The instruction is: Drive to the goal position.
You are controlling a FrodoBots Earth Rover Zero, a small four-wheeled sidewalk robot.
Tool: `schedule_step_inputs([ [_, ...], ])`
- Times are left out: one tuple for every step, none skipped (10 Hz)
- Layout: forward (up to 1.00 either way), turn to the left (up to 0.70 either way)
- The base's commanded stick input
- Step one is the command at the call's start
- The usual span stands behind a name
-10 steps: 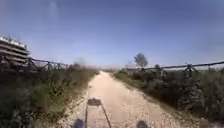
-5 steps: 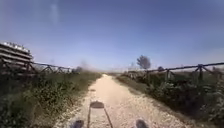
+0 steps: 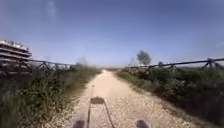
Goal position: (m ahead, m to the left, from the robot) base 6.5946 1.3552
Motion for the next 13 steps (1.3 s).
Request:
schedule_step_inputs([
  [0.70,0.00],
  [0.70,0.00],
  [0.70,0.00],
  [0.70,-0.03],
  [0.70,-0.11],
  [0.70,-0.19],
  [0.70,-0.27],
  [0.70,-0.26],
  [0.70,-0.21],
  [0.70,-0.15],
  [0.70,-0.08],
  [0.70,-0.02],
  [0.70,0.00],
])
